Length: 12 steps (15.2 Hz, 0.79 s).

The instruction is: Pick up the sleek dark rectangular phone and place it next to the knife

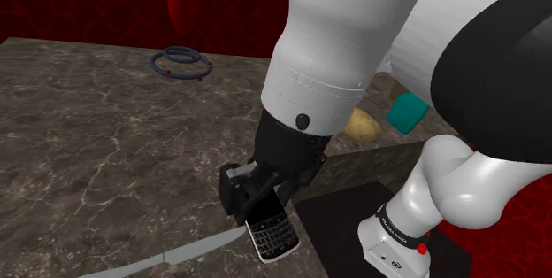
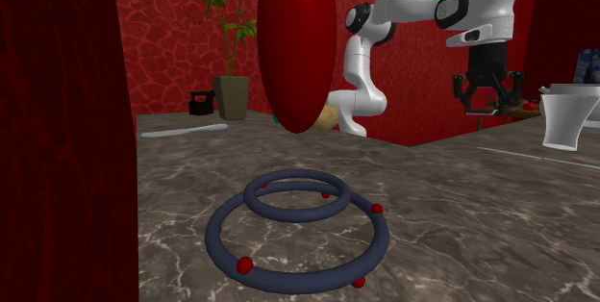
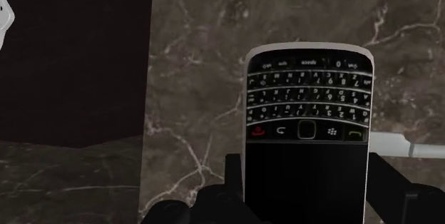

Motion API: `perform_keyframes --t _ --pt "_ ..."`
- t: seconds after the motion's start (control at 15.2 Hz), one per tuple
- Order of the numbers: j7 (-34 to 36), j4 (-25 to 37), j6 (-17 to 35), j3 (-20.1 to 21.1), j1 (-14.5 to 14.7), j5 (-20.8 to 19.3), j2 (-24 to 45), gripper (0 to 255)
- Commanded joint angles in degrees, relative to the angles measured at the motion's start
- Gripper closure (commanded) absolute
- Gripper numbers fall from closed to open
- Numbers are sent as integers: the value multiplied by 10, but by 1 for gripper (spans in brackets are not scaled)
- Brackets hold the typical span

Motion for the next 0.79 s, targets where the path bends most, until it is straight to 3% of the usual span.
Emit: perform_keyframes --t 0.0,0.46,0.73 --pt "32 11 4 24 6 0 10 255" --pt "150 74 12 114 16 -30 72 255" --pt "152 49 43 120 17 -33 81 255"
